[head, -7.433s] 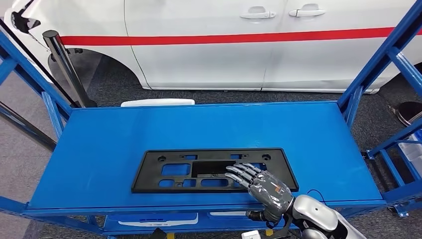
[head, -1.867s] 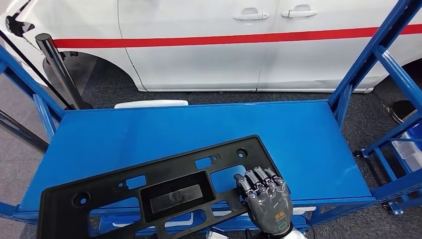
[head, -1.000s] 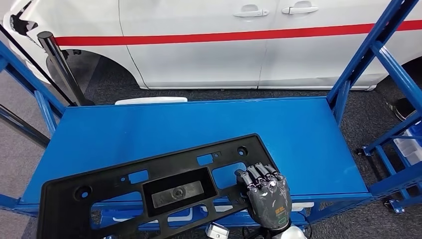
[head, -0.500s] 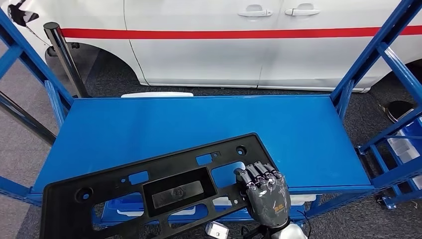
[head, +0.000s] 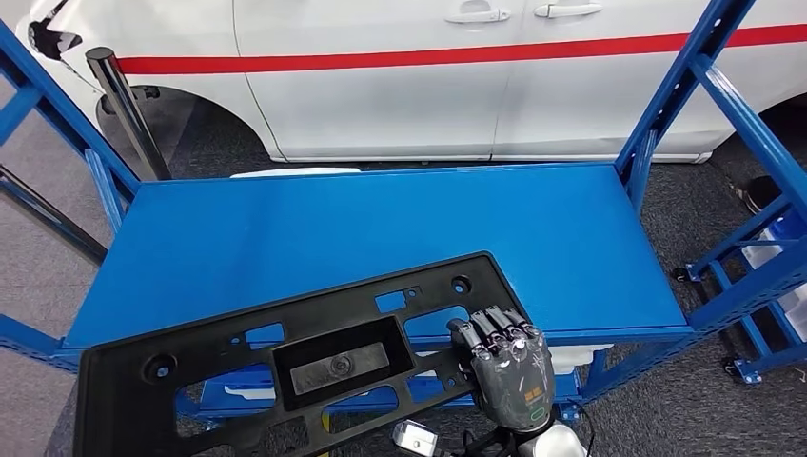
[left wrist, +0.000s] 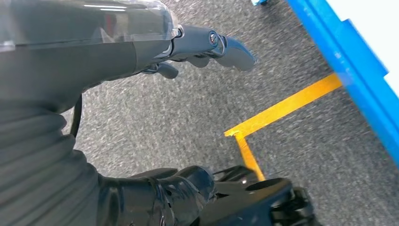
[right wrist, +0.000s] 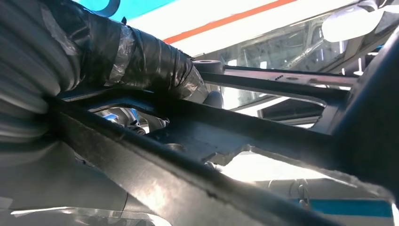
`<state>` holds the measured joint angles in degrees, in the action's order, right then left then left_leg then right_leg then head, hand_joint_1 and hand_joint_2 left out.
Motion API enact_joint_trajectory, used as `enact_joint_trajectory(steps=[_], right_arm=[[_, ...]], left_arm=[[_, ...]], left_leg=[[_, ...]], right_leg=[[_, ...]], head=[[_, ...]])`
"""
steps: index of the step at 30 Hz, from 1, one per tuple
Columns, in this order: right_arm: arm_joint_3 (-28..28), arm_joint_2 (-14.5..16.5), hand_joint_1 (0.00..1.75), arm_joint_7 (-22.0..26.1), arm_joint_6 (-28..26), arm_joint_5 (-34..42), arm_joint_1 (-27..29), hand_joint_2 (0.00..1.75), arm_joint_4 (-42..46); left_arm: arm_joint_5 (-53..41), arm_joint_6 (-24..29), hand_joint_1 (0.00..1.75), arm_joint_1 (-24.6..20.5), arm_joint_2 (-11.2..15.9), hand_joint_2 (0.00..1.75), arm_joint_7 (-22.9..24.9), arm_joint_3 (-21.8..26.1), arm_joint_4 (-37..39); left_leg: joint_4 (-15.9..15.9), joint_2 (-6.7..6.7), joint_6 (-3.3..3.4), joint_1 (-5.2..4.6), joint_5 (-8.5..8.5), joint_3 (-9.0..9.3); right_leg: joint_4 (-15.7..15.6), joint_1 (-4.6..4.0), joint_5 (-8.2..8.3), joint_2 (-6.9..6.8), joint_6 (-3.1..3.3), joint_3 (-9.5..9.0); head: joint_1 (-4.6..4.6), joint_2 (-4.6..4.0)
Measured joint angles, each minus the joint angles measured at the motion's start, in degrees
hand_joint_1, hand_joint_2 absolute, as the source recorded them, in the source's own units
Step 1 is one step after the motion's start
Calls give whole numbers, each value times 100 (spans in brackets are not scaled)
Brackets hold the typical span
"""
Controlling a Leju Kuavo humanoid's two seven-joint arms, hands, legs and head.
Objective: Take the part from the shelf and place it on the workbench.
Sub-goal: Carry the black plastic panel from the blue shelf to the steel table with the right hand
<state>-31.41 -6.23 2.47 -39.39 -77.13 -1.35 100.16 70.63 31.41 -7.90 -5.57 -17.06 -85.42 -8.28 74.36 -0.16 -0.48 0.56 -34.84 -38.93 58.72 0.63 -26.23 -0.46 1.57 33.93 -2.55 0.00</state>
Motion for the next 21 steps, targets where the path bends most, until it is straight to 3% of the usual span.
enact_joint_trajectory(steps=[1, 4, 6, 9, 11, 13, 14, 15, 16, 19, 21], right_arm=[[0, 0, 173, 4, 0, 0, 0, 175, -7], [0, 10, 173, 11, 0, -2, -7, 175, -19], [0, 18, 173, 11, 0, -2, -22, 175, -21], [0, 31, 173, 13, 0, -3, -34, 175, -23], [0, 33, 173, 14, 0, -4, -35, 175, -25], [0, 33, 173, 15, 0, -3, -32, 175, -32], [0, 33, 173, 15, 0, -3, -29, 175, -39], [0, 33, 173, 15, 0, -3, -28, 175, -49], [0, 33, 173, 15, 0, -3, -27, 175, -56], [0, 34, 173, 17, -1, -1, -36, 175, -67], [0, 37, 173, 21, -2, 14, -36, 175, -73]], left_arm=[[1, 0, 0, 0, 0, 175, -4, 0, 0], [3, 0, 0, -18, 4, 175, -19, 0, 0], [5, 1, 0, -28, 8, 175, -24, 0, 1], [8, 1, 0, -16, 4, 175, -27, 0, 1], [10, 1, 0, -19, 0, 175, -27, 0, 2], [10, 2, 0, -17, -1, 175, -27, 0, 2], [12, 3, 0, -12, -1, 175, -26, 0, 2], [14, 4, 0, -8, -2, 175, -25, 0, 2], [17, 5, 0, -6, -2, 175, -24, 0, 2], [31, 8, 0, -10, -6, 175, -23, 0, 2], [40, 14, 0, -11, -7, 175, -24, 0, 2]], left_leg=[[-190, 0, 8, 0, 122, 164], [-1360, -4, 82, -20, 484, 918], [-1688, -9, 128, -48, 504, 1076], [-1755, 6, 217, -23, 595, 1044], [-1790, 28, 297, 7, 683, 1000], [-1766, 40, 330, -3, 739, 897], [-1747, 44, 330, -6, 761, 845], [-1724, 47, 327, -8, 777, 799], [-1694, 47, 323, -7, 787, 761], [-1580, 41, 288, -18, 792, 662], [-1542, 39, 222, -38, 815, 605]], right_leg=[[8, -2, 24, -1, -8, 35], [33, -14, 85, 0, -59, 99], [41, -23, 135, -2, -122, 124], [81, -21, 128, 8, -227, 152], [448, -14, -190, 24, -271, 303], [1163, -1, -635, 31, -306, 566], [1442, 7, -756, 31, -322, 644], [1546, 16, -771, 31, -333, 637], [1415, 26, -675, 30, -337, 512], [382, 29, -298, 34, -298, -129], [107, 1, -268, 41, -245, -235]], head=[[0, 0], [-1, 0], [-2, 0], [-5, 0], [-10, 0], [-12, 0], [-12, 0], [-11, 0], [-11, 0], [-11, 0], [-8, 0]])
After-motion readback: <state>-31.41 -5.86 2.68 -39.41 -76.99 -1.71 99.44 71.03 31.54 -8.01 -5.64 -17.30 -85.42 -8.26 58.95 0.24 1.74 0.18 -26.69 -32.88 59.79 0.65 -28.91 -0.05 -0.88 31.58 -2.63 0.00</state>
